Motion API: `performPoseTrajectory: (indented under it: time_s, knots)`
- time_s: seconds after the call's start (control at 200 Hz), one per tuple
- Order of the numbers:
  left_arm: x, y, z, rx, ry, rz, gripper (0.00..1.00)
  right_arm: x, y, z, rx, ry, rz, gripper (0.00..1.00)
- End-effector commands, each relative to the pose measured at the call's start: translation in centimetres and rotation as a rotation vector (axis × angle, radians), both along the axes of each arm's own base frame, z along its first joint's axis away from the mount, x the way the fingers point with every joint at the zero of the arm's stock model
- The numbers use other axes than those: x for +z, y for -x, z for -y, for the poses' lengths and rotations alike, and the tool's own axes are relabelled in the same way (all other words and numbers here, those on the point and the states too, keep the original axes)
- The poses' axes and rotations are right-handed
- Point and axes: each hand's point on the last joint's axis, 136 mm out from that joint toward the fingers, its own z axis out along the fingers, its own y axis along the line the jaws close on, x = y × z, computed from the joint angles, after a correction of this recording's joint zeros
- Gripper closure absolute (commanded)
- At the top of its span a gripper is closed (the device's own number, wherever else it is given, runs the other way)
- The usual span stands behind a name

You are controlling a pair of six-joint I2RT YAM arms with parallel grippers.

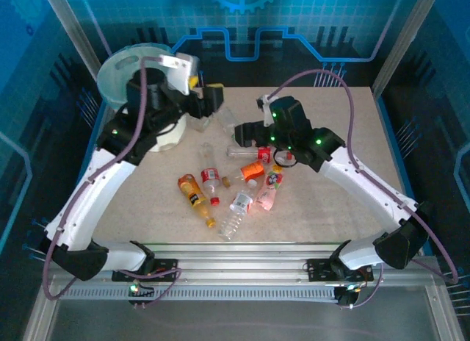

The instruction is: Put the plastic bottles in the bin

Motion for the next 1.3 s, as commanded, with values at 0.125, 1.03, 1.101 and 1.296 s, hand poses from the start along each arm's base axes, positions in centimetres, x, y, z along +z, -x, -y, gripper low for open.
performPoseTrajectory:
  time_s: [0.125, 1.03, 1.101, 1.296]
  knots:
    - [-2.9, 1.2, 6.5, -0.163, -0.115, 0.023, 0.18, -6.8, 3.1, 2.4, -0.007, 0.087, -0.167, 0.08]
    - [-27.5, 6.2, 18.4, -0.469, -0.188, -0.337, 0.17, -20.2, 9.8, 7.3, -0.171, 0.130, -0.391, 0.09]
    - [-27.9, 6.1, 18.2, -0.450, -0.176, -0.352, 0.17, -20.5, 9.7, 6.8, -0.162, 0.136, -0.407, 0.09]
    - [-29.1, 4.9, 16.1, -0.302, -0.179, -0.392, 0.17, -22.1, 9.3, 6.0, -0.171, 0.154, -0.446, 0.08]
